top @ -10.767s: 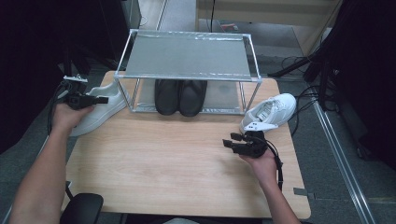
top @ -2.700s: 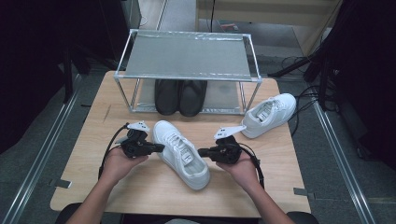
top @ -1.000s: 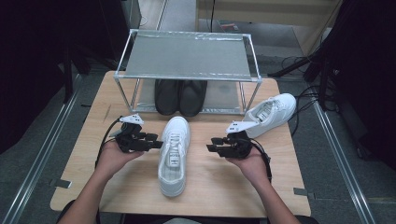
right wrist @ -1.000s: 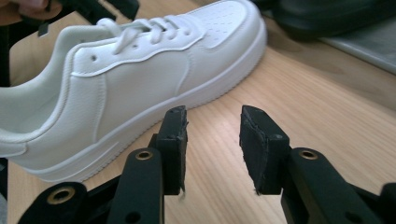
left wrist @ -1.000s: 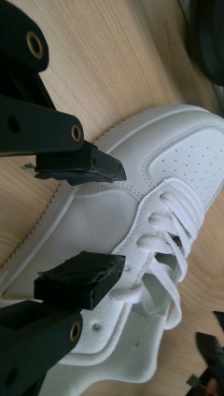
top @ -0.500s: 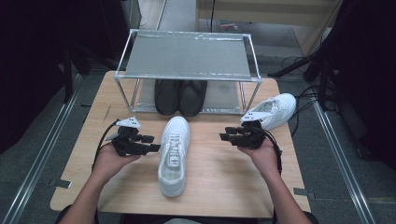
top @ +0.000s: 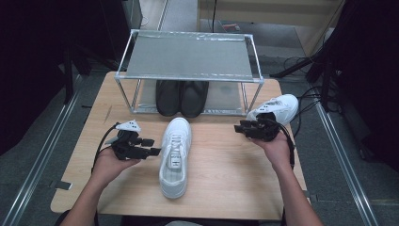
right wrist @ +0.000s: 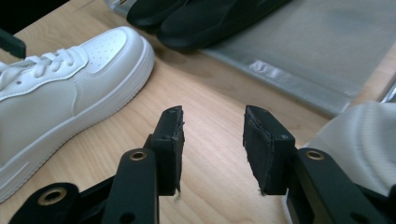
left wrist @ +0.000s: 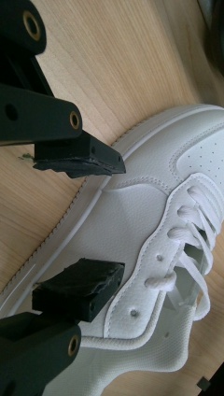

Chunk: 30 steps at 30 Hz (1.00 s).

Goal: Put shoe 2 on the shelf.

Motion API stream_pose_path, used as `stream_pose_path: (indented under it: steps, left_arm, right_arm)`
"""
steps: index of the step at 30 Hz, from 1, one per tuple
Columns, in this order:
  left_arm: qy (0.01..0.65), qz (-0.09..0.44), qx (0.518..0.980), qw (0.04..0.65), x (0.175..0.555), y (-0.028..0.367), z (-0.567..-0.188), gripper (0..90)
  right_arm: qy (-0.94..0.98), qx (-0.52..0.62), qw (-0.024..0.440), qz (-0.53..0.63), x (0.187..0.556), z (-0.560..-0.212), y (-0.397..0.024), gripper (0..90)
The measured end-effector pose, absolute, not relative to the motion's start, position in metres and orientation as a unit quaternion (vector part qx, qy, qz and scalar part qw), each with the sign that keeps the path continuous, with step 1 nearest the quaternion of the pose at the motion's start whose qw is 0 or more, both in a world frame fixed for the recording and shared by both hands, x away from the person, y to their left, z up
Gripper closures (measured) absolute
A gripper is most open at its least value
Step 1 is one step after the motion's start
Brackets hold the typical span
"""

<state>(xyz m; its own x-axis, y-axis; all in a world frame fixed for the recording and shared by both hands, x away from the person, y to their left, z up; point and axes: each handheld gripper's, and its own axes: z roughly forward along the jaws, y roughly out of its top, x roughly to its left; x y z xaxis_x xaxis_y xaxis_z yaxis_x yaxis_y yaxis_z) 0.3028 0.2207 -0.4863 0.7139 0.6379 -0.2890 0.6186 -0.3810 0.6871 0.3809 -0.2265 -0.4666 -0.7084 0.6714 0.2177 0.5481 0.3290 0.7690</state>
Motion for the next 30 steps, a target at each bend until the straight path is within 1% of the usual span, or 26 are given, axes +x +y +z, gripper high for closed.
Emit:
stream_pose_path:
  steps: [6, 10, 11, 16, 19, 23, 27, 30]
  left_arm:
    - [0.380, 0.016, 0.831, 0.406, 0.299, 0.222, -0.486, 46.3]
    - [0.381, 0.016, 0.830, 0.406, 0.297, 0.223, -0.486, 46.3]
    - [0.382, 0.016, 0.830, 0.407, 0.296, 0.223, -0.486, 46.3]
    - [0.384, 0.018, 0.829, 0.407, 0.294, 0.223, -0.486, 46.3]
    - [0.384, 0.016, 0.829, 0.406, 0.294, 0.223, -0.487, 46.3]
    - [0.383, 0.016, 0.830, 0.404, 0.294, 0.222, -0.487, 46.3]
    - [0.383, 0.016, 0.831, 0.404, 0.293, 0.223, -0.487, 46.3]
    - [0.385, 0.017, 0.830, 0.403, 0.293, 0.223, -0.488, 46.3]
  right_arm:
    - [0.814, 0.381, 0.084, 0.430, 0.392, -0.461, -0.235, 59.3]
    - [0.815, 0.383, 0.103, 0.422, 0.398, -0.453, -0.241, 59.4]
    - [0.815, 0.383, 0.106, 0.423, 0.400, -0.451, -0.244, 60.6]
    - [0.807, 0.392, 0.116, 0.426, 0.406, -0.439, -0.255, 60.7]
    - [0.806, 0.399, 0.122, 0.420, 0.411, -0.438, -0.261, 60.7]
    - [0.807, 0.416, 0.112, 0.404, 0.418, -0.450, -0.268, 60.5]
    - [0.811, 0.421, 0.082, 0.398, 0.423, -0.466, -0.267, 59.8]
    - [0.820, 0.417, 0.082, 0.382, 0.425, -0.472, -0.261, 60.3]
